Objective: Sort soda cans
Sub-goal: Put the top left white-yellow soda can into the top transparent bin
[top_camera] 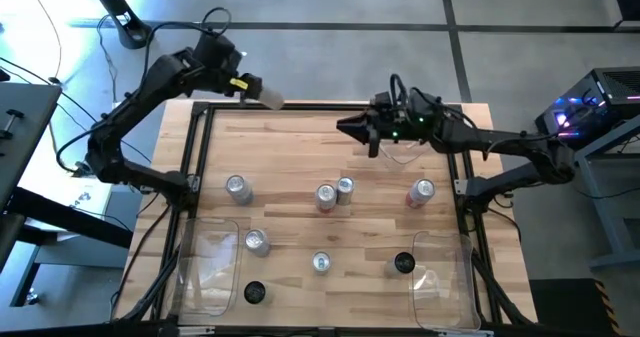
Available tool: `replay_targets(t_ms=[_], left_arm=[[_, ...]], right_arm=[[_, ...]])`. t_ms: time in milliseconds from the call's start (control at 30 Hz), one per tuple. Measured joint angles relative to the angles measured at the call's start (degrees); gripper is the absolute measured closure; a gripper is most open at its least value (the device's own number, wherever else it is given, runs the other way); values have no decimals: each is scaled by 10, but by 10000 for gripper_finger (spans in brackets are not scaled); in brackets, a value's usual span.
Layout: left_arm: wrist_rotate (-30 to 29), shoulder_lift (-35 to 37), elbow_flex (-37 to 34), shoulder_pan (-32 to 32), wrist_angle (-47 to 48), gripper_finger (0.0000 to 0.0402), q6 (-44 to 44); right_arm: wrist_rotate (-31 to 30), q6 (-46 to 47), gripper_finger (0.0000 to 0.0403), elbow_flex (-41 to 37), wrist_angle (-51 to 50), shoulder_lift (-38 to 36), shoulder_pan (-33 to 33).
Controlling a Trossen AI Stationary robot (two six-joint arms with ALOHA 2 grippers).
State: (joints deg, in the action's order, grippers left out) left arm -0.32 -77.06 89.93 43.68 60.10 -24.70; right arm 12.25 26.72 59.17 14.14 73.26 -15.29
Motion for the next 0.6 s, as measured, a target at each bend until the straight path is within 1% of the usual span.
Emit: replay_targets(t_ms=[100,200,300,400,500,600], left_arm=[[0,-9,31,-37,0,162,3],[11,-14,46,-69,1,162,13],[20,-19,59,-98,0,162,13],[25,-20,69,-124,-16,162,25],[43,-19,71,-148,-64,162,38],[59,-21,71,-174,-89,162,52]], right_arm=[[-4,0,221,0,-2,2,13],[-29,1,141,0,5,2,23],[-31,-25,81,19,-22,2,23],[-32,-87,50,45,-67,2,23],[-56,-159,44,71,-121,3,23],[-90,-231,44,97,-177,3,23]])
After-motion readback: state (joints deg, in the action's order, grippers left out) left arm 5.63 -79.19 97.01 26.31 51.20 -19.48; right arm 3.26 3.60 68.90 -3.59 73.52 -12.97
